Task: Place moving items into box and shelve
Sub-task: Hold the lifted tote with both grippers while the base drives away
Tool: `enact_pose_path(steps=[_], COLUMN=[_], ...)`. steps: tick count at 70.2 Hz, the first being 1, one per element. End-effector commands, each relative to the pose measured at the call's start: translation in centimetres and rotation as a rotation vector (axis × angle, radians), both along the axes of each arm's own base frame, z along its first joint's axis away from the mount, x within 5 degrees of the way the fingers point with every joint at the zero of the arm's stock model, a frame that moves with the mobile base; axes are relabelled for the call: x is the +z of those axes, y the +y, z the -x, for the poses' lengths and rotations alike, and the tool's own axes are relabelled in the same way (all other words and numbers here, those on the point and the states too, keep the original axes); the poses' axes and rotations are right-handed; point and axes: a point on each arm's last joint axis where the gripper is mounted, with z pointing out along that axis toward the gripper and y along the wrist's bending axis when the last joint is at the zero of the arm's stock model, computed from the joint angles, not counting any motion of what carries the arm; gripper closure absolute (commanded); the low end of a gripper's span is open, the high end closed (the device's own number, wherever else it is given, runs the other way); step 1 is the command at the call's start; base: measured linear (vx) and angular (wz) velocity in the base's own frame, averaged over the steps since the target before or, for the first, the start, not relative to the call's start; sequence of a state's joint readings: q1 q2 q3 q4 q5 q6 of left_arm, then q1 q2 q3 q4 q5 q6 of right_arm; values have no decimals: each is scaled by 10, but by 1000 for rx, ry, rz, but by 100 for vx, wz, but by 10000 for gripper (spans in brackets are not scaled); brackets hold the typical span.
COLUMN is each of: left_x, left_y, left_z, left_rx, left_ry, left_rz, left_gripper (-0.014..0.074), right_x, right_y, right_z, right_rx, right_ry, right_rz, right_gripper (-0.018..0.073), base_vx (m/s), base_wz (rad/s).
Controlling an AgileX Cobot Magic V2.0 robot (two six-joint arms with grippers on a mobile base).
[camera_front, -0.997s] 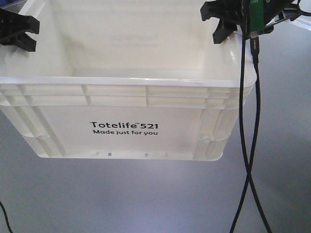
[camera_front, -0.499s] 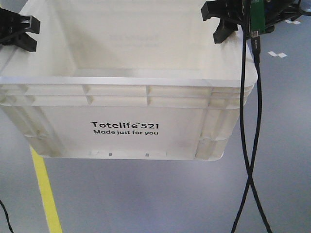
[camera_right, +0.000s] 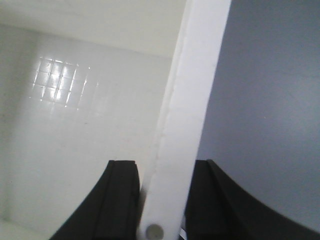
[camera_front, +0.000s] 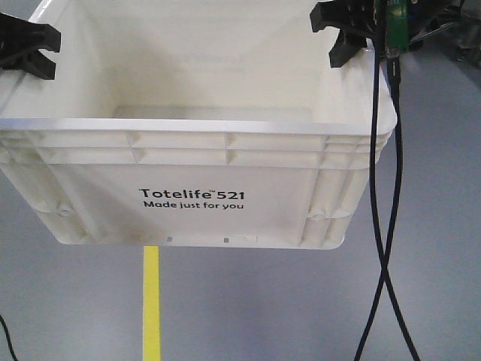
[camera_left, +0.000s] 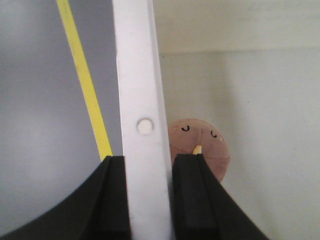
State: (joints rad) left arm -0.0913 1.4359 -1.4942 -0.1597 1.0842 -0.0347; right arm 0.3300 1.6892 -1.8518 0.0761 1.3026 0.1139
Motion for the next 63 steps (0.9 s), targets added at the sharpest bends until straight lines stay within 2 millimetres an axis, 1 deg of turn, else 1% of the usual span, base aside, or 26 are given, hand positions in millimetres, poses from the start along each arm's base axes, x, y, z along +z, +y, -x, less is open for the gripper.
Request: enact_pose_path(steps=[1,16,31,46,63], left_x=[38,38,38,38,38], left_y=[-3,-3,-3,-3,-3], left_z=[6,7,7,7,7], left_rx=[5,5,6,6,6], left_ry=[-220,-220,-219,-219,-219], left_rz=[59,59,59,59,59], left_gripper=[622,622,622,622,622], right_x=[39,40,39,39,39], right_y=[-1,-1,-1,-1,-1], right_z=[15,15,15,15,15], right_rx=[39,39,40,40,40], right_ry=[-175,-176,-171,-171,-171], right_rz=[-72,-72,-70,-70,-70], right_gripper=[571,571,571,571,571], base_vx=[26,27,32,37,43], base_wz=[66,59,43,28,14])
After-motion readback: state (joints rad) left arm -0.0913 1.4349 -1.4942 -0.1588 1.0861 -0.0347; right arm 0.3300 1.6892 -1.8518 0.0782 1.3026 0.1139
